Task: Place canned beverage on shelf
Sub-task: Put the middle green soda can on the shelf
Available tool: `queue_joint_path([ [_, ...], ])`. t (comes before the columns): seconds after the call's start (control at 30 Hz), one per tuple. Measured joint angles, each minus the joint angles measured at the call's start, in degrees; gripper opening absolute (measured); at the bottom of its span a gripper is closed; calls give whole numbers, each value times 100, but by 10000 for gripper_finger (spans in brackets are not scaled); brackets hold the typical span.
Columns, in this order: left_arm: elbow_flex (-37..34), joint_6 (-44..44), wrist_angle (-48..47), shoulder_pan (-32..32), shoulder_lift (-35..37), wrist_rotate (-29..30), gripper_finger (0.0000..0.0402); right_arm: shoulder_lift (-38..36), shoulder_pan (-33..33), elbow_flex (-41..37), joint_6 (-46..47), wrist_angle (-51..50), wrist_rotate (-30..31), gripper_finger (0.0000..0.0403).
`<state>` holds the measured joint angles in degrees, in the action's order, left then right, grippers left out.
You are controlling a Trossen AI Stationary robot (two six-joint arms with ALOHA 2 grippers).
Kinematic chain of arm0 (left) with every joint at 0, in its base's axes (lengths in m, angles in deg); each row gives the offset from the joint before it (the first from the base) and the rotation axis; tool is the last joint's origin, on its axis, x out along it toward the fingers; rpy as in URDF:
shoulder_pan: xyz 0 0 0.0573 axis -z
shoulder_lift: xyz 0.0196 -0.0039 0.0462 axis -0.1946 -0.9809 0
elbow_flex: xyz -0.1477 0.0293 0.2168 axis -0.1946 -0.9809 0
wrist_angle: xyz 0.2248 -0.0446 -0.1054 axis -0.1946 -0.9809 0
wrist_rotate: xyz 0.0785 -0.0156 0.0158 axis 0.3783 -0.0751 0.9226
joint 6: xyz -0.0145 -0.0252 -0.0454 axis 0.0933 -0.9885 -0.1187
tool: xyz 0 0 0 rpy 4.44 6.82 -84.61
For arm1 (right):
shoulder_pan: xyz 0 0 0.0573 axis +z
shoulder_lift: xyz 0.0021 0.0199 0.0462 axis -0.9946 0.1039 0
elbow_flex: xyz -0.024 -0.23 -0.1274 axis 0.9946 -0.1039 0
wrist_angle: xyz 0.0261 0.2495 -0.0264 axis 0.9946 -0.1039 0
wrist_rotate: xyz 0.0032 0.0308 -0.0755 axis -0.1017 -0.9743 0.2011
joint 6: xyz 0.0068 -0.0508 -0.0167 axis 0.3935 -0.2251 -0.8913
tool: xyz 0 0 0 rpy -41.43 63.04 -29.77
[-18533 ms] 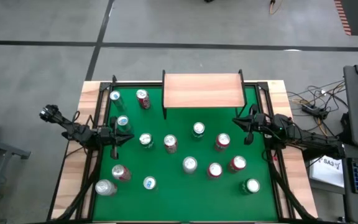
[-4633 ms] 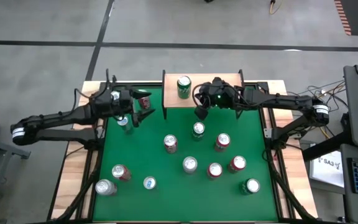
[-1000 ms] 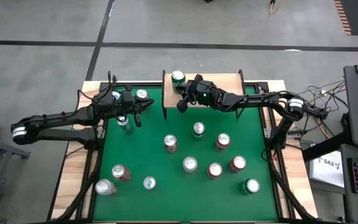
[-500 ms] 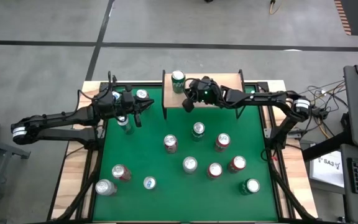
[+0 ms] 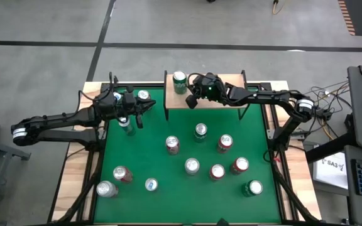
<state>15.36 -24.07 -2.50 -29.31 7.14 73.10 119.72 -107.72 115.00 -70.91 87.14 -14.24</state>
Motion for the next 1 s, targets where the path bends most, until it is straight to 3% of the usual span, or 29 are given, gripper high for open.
queue_joint_path([
  [1.0,2,-2,-2,2,0,0,0,503,74,2,-101,624,-570,13],
])
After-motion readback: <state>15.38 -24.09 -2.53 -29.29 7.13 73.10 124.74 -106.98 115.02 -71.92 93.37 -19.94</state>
